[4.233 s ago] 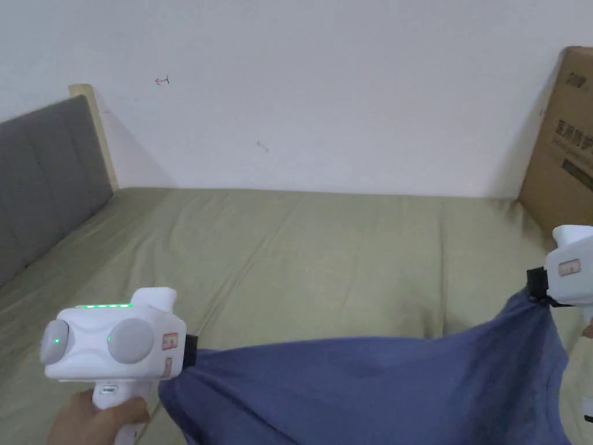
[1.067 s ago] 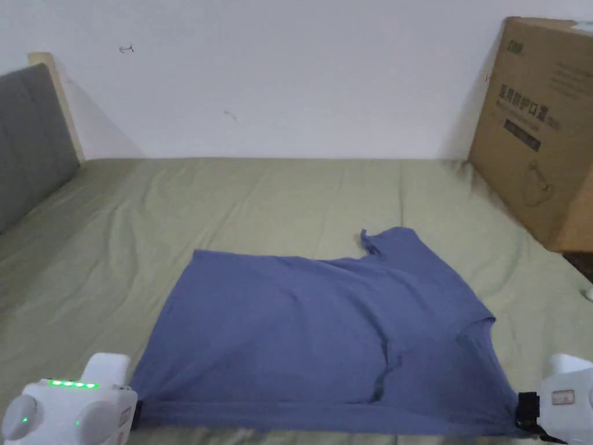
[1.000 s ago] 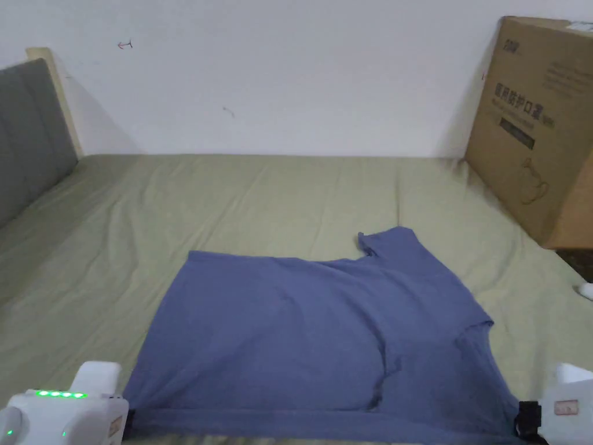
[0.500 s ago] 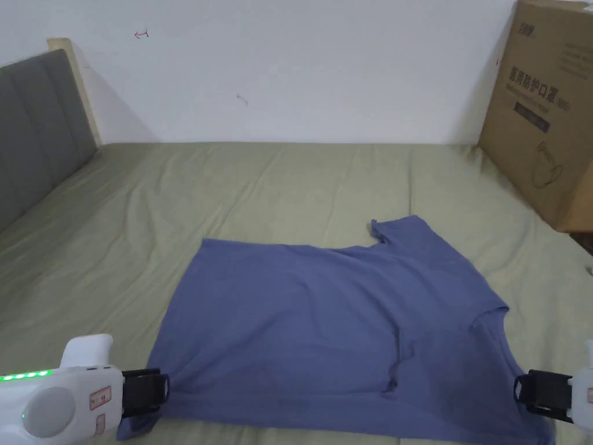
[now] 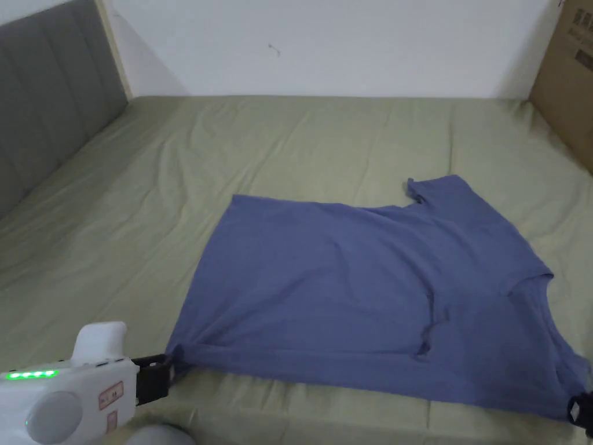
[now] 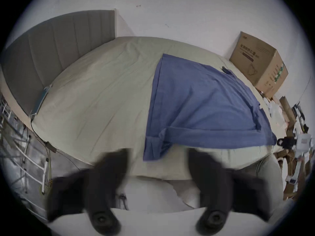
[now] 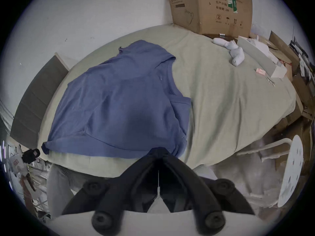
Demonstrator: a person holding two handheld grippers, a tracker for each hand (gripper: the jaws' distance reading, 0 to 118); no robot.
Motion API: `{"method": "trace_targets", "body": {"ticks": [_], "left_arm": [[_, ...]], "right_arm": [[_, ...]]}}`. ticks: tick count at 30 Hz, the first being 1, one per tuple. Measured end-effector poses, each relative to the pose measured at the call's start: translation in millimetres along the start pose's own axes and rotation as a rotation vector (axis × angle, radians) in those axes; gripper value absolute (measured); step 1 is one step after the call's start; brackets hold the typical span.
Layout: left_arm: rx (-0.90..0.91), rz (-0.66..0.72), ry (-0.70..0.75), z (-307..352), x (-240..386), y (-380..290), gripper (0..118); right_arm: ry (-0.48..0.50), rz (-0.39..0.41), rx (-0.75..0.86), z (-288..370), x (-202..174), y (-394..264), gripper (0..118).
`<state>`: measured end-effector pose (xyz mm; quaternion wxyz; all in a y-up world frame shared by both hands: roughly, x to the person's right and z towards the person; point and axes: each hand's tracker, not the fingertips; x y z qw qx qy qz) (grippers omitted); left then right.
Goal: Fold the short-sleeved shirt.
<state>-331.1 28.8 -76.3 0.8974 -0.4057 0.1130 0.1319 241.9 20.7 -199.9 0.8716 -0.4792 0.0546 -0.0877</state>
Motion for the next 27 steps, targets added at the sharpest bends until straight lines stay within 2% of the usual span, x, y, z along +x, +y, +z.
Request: {"method": "trace_targets", "body": {"ticks": [5,6,7,8,9,12,14,15,16,18,19,22,23,24,26,27], "left_arm": [[-0.01,-0.001,-0.004,-33,9,15,96],[-0.042,0.01,-0.013,-40,10,17,84],[-0.047,0.011,-0.012,-50,9,12,58],[-0.065,0.02,0.003,-57,12,11,18],[-0.095,-0.003,0.052,-65,14,9,0],[-0.073,-0.033,0.044,-61,20,-1,0],[-0.059,-0.03,0.048,-58,20,0,0],[-0.064,-0.021,0.042,-59,15,2,0],[-0.068,-0.012,0.042,-58,14,2,0],[-0.064,-0.009,0.038,-53,15,1,0],[-0.061,-0.014,0.041,-56,13,2,0],[-0.064,-0.034,0.049,-52,15,0,0],[-0.065,-0.037,0.048,-55,15,2,0],[-0.065,-0.038,0.049,-54,14,1,0],[-0.077,-0.026,0.043,-54,11,-1,0],[-0.08,-0.011,0.038,-55,11,1,0]], "right_arm": [[-0.028,0.017,-0.006,-3,2,3,0],[-0.024,0.002,-0.01,-5,4,3,0],[-0.025,-0.007,-0.013,-6,5,3,0],[-0.026,-0.013,-0.015,-7,6,2,0],[-0.029,-0.017,-0.018,-7,7,0,0],[-0.007,-0.024,-0.023,-4,9,-2,0],[0.001,0.024,0.003,1,6,-1,0],[-0.027,0.057,0.006,1,5,2,10],[-0.031,0.066,0.007,1,6,7,29],[-0.026,0.06,0.021,-1,10,16,90],[-0.022,0.056,0.026,-4,12,21,93],[-0.018,0.068,0.035,-18,17,33,88],[-0.034,0.077,-0.002,-28,18,33,73],[-0.038,0.092,-0.05,-41,20,31,0],[-0.074,0.1,-0.123,-56,19,22,0],[-0.069,0.087,-0.073,-56,17,19,0]]}}
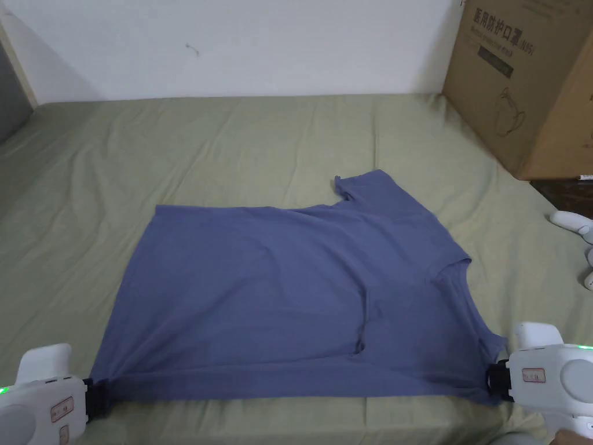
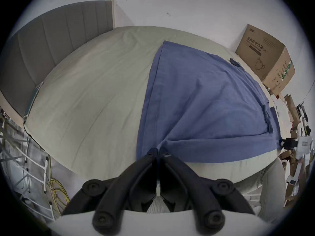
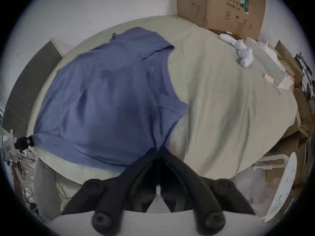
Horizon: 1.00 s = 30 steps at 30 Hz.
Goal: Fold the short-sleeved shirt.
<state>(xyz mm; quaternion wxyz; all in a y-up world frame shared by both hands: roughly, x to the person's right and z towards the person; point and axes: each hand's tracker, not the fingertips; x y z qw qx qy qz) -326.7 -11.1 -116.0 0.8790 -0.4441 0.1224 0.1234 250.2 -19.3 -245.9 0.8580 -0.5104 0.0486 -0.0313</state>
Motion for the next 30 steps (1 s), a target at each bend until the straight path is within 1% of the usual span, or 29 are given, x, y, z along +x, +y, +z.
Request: {"method": "trace_targets", "body": {"ticks": [4,6,8,10,12,14,18,20,21,22,23,24,25,26,27,29,30], "left_arm": [[0.006,-0.018,0.003,9,2,1,0],[0.005,-0.027,0.006,15,1,4,0],[0.015,-0.029,-0.005,21,2,11,0],[0.029,-0.025,-0.007,27,2,22,0],[0.042,-0.023,-0.014,31,7,39,0],[0.063,-0.05,-0.009,31,12,58,0],[0.052,-0.078,0.009,8,27,109,0],[0.065,-0.112,0.05,-16,33,130,0],[0.052,-0.125,0.061,-30,36,140,3],[0.035,-0.127,0.057,-41,37,147,14],[0.019,-0.129,0.067,-51,38,152,36],[-0.014,-0.141,0.116,-61,41,156,76],[-0.041,-0.148,0.132,-68,40,158,99],[-0.043,-0.151,0.12,-71,38,158,107],[-0.042,-0.14,0.113,-72,35,158,104],[-0.03,-0.106,0.092,-61,29,153,104],[-0.024,-0.085,0.082,-55,23,150,103]], "right_arm": [[0.02,-0.007,0.039,11,-4,4,0],[0.001,0.011,0.059,20,-5,9,0],[0.022,0.005,0.08,30,-4,19,0],[0.049,-0.006,0.102,42,-3,33,0],[0.056,-0.025,0.138,46,-2,51,0],[0.063,-0.028,0.148,47,-2,73,0],[0.062,-0.041,0.128,28,-11,121,0],[0.051,-0.043,0.105,10,-14,141,0],[0.038,-0.051,0.095,-1,-16,148,0],[0.024,-0.053,0.084,-11,-18,154,0],[0.011,-0.046,0.071,-20,-20,157,3],[-0.025,-0.051,0.051,-28,-22,159,22],[-0.026,-0.043,0.051,-32,-24,160,53],[-0.027,-0.034,0.048,-36,-24,160,82],[-0.036,-0.036,0.027,-38,-23,159,86],[-0.015,-0.044,0.05,-31,-18,154,86],[0.002,-0.05,0.065,-22,-17,151,81]]}}
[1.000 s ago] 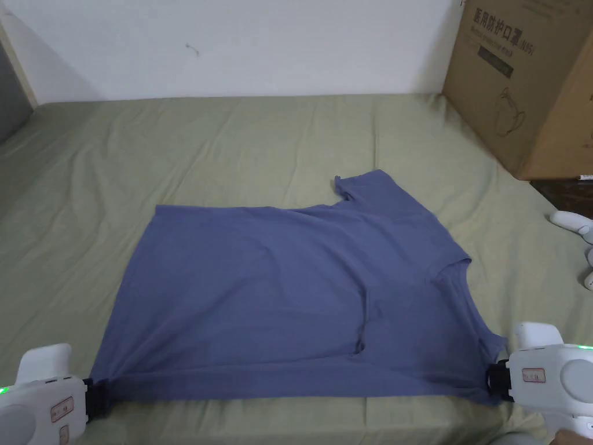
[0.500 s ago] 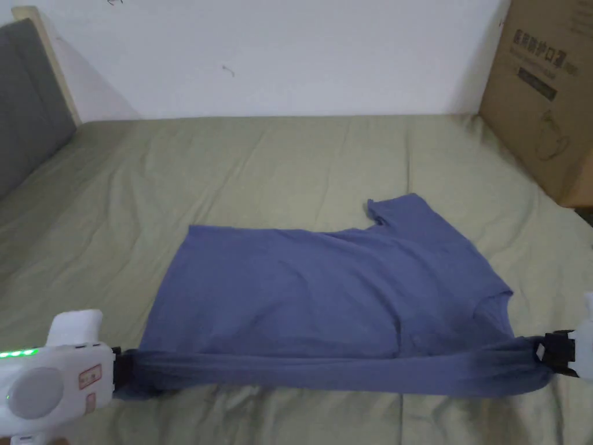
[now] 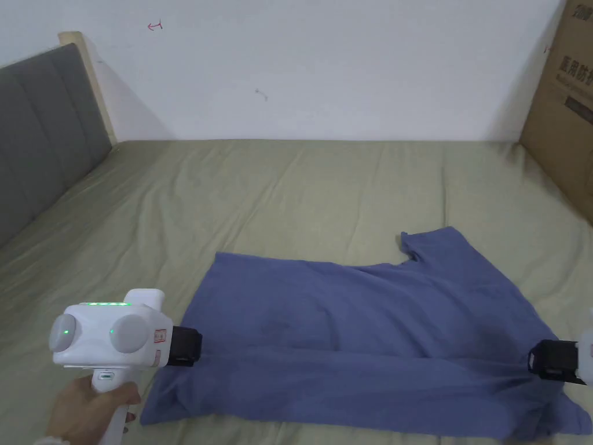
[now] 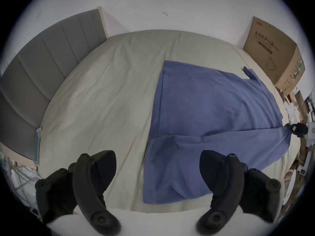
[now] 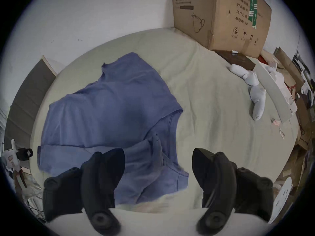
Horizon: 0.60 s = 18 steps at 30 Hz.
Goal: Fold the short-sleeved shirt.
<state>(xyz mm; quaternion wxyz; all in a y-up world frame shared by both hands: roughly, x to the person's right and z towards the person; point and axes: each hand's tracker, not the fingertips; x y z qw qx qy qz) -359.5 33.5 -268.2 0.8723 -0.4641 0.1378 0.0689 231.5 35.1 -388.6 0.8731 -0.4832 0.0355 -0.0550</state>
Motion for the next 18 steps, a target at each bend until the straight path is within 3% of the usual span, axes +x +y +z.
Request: {"method": "trace_targets", "body": {"ticks": [1,2,3,4,5,7,8,11,13,14,15,16,18], "left_arm": [[0.002,0.022,-0.027,6,-6,-5,99],[0.007,0.036,-0.042,12,-12,-9,83],[0.014,0.053,-0.047,21,-18,-16,38],[0.031,0.073,-0.076,31,-23,-25,3],[0.039,0.072,-0.094,38,-27,-33,0],[0.034,0.058,-0.075,49,-31,-58,0],[0.037,0.057,-0.071,52,-33,-67,0],[0.018,0.11,-0.11,52,-37,-92,0],[0.042,0.127,-0.102,47,-37,-94,3],[0.037,0.153,-0.121,42,-37,-90,20],[0.02,0.164,-0.135,37,-36,-86,52],[0.016,0.18,-0.156,32,-34,-84,65],[0.015,0.175,-0.153,19,-26,-77,71]], "right_arm": [[0.014,0.005,0.006,7,3,-2,72],[0.015,0.009,0.019,14,5,-5,51],[0.011,0.021,0.036,22,8,-9,6],[0.003,0.035,0.053,32,8,-14,0],[-0.005,0.036,0.071,39,12,-22,0],[0.001,0.017,0.079,50,22,-40,0],[0.048,-0.006,0.066,53,22,-47,0],[0.015,-0.01,0.06,57,29,-72,0],[0.033,-0.055,0.041,54,30,-80,0],[0.048,-0.082,0.037,53,33,-84,0],[0.046,-0.098,0.039,52,34,-86,0],[0.04,-0.099,0.035,49,32,-87,0],[0.042,-0.098,0.035,49,32,-92,0]]}}
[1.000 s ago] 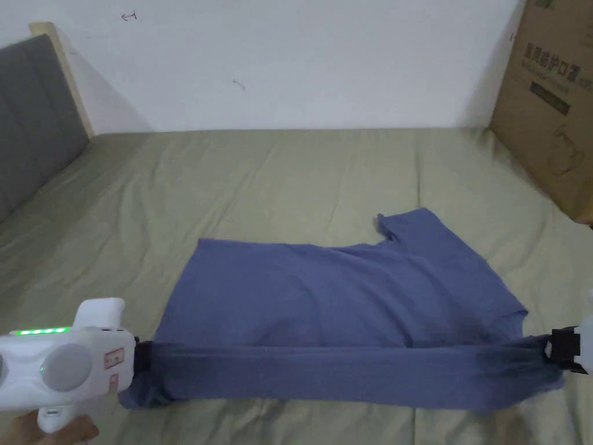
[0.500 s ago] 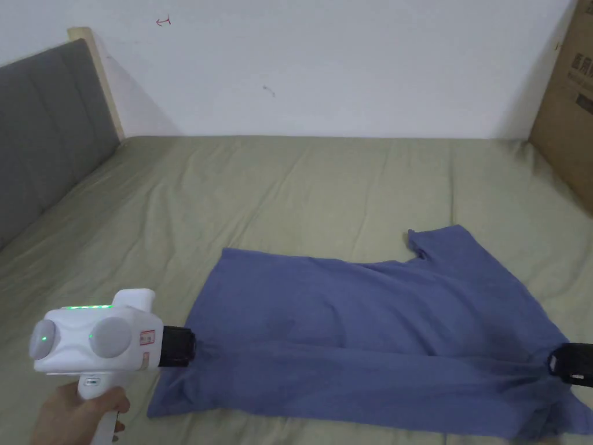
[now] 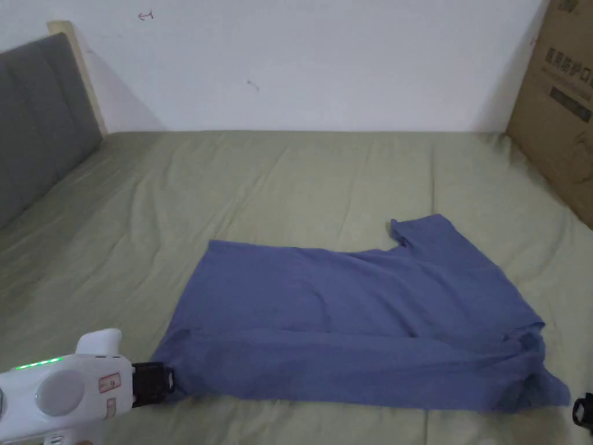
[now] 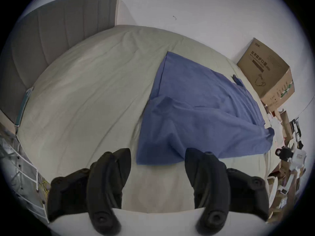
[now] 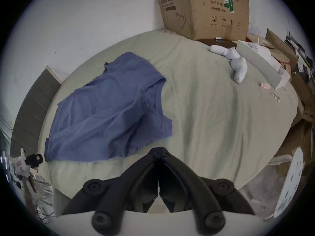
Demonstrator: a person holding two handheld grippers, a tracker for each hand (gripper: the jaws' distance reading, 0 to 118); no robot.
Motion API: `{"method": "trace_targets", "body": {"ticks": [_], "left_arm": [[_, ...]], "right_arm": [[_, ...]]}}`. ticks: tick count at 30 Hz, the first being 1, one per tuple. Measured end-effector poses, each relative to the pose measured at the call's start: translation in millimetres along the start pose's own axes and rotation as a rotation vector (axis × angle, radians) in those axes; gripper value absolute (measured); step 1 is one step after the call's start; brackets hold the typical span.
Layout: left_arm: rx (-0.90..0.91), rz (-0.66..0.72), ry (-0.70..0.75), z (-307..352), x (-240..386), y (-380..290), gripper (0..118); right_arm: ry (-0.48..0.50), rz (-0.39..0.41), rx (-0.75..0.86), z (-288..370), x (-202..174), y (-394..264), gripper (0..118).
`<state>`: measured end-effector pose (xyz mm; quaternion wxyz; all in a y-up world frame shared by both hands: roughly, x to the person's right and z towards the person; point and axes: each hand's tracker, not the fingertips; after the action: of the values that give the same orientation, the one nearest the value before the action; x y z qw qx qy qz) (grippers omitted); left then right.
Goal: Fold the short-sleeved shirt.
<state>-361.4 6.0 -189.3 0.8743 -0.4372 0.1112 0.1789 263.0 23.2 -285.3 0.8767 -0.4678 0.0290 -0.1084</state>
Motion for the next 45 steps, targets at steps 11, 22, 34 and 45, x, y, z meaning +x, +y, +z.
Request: {"method": "trace_targets", "body": {"ticks": [11,22,34,45], "left_arm": [[-0.105,-0.091,0.072,-43,22,-5,4],[-0.125,-0.093,0.053,-39,16,1,4],[-0.102,-0.16,0.046,-3,13,2,4],[-0.165,-0.191,0.056,21,-11,-65,23]], "right_arm": [[0.012,-0.043,0.02,-12,-4,9,78],[-0.188,0.111,-0.105,-92,-26,36,23],[-0.074,0.065,-0.008,-5,-23,35,6],[-0.062,-0.095,-0.117,-4,32,-64,23]]}}
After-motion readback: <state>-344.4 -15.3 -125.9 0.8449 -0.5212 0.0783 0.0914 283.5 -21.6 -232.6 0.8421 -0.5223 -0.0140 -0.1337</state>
